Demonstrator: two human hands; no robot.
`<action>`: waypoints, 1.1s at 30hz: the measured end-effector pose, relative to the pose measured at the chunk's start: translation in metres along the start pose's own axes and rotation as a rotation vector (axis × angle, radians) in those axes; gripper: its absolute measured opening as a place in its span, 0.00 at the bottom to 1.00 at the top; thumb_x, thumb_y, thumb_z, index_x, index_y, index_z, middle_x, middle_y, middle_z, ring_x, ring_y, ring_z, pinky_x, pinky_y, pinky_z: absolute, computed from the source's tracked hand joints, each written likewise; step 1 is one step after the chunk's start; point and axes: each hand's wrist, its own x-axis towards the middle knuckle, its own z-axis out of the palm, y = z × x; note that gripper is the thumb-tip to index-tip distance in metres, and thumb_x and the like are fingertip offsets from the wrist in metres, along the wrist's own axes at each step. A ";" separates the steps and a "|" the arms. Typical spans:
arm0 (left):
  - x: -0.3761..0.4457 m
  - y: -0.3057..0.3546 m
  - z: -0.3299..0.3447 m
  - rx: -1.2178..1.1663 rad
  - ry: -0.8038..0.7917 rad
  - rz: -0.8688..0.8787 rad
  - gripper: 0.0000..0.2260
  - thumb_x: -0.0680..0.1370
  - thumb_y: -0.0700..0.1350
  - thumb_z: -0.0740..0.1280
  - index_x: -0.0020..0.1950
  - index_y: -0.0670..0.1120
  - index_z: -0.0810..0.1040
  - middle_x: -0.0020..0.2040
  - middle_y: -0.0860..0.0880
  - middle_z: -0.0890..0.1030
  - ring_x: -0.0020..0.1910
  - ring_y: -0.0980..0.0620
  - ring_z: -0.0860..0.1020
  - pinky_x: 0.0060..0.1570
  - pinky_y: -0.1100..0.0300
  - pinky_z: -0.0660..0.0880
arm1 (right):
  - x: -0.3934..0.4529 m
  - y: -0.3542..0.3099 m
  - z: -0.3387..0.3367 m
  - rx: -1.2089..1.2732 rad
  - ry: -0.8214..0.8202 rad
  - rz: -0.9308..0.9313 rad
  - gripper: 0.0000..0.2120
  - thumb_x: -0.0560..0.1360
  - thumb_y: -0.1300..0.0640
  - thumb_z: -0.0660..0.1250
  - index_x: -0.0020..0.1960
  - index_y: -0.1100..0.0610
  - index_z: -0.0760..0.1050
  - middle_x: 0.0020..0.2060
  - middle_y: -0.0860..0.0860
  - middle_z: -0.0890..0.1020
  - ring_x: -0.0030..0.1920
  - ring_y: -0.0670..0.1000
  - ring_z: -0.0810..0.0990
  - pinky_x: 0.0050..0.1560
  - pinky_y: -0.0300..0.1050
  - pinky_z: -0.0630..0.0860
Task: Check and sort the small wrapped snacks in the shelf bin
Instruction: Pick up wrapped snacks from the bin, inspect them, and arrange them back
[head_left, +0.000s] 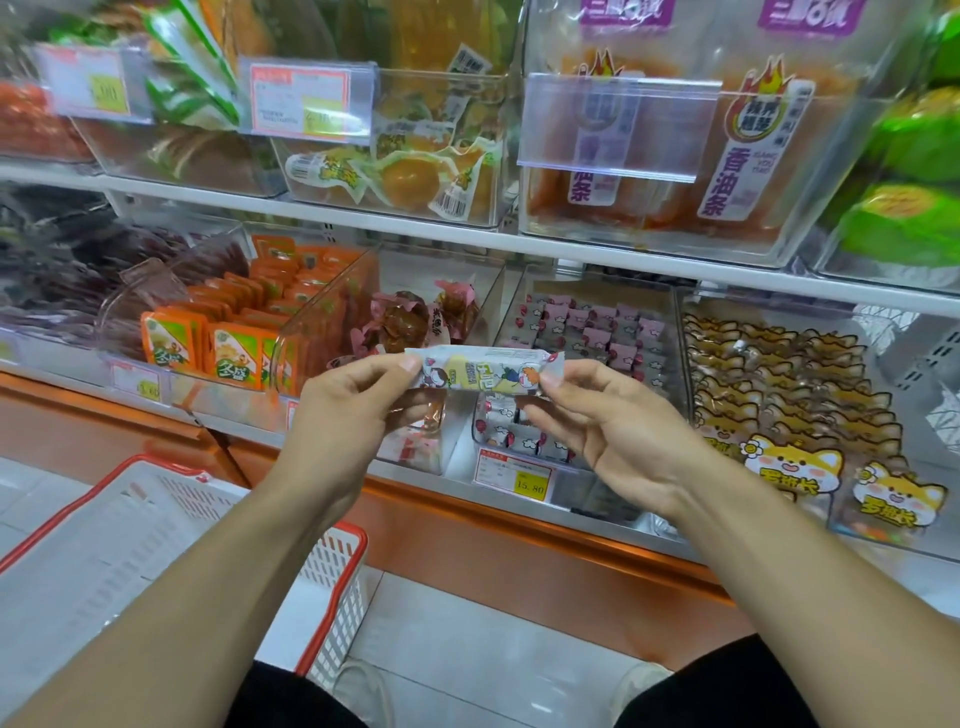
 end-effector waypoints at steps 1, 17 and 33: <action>0.000 0.002 -0.002 -0.002 -0.008 0.008 0.07 0.81 0.43 0.68 0.52 0.43 0.86 0.48 0.45 0.87 0.45 0.51 0.83 0.45 0.63 0.80 | -0.002 0.000 0.000 -0.040 -0.049 -0.027 0.07 0.67 0.64 0.75 0.44 0.60 0.81 0.51 0.59 0.86 0.53 0.58 0.86 0.46 0.43 0.84; 0.000 0.003 -0.003 -0.188 -0.132 -0.151 0.15 0.80 0.27 0.57 0.55 0.39 0.81 0.51 0.41 0.87 0.50 0.46 0.86 0.44 0.59 0.83 | 0.001 0.008 -0.009 -1.458 -0.078 -0.693 0.09 0.71 0.58 0.79 0.38 0.45 0.83 0.48 0.39 0.83 0.51 0.43 0.81 0.50 0.52 0.81; -0.005 -0.008 0.010 0.264 -0.139 -0.156 0.12 0.84 0.44 0.62 0.44 0.40 0.78 0.28 0.50 0.75 0.28 0.52 0.73 0.29 0.64 0.73 | -0.001 -0.010 -0.003 -0.178 -0.061 0.179 0.11 0.79 0.54 0.67 0.41 0.60 0.76 0.36 0.59 0.84 0.37 0.56 0.86 0.35 0.46 0.83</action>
